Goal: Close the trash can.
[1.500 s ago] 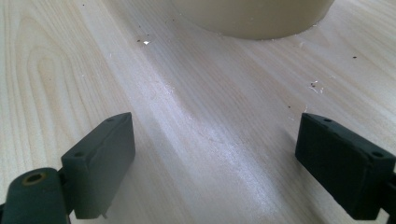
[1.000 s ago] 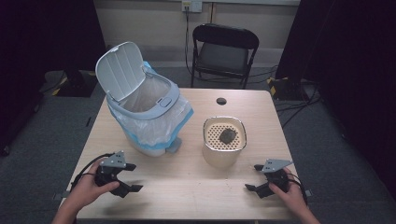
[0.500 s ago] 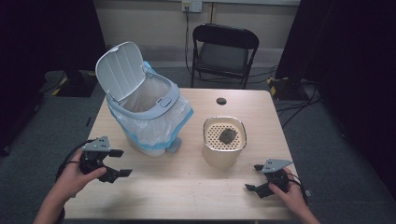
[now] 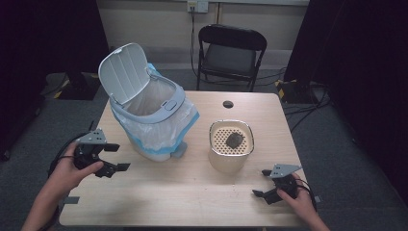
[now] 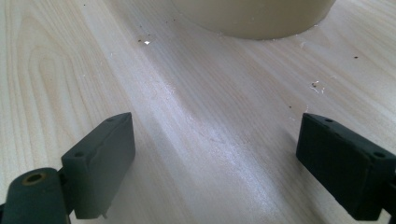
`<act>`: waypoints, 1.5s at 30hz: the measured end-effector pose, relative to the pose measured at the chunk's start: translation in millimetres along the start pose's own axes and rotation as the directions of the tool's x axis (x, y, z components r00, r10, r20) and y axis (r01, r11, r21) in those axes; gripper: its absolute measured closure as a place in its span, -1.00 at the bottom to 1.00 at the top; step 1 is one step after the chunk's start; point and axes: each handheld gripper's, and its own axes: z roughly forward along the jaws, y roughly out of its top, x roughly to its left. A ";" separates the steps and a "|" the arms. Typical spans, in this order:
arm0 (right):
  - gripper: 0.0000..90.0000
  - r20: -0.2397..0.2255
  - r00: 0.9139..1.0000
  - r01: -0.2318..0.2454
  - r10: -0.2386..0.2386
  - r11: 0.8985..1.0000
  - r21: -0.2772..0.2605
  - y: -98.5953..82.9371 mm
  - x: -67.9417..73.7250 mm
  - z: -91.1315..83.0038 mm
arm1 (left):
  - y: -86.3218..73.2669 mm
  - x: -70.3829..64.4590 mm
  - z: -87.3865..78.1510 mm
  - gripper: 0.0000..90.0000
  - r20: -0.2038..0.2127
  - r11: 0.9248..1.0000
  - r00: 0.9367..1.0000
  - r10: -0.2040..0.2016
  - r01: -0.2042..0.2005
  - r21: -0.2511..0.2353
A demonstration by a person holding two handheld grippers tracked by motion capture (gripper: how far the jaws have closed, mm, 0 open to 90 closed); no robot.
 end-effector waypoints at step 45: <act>-0.75 0.001 1.000 0.000 0.000 1.000 -0.002 0.1 -0.2 0.2 | 78.4 47.2 -51.1 -0.64 -0.063 1.000 0.998 -0.027 0.026 -0.014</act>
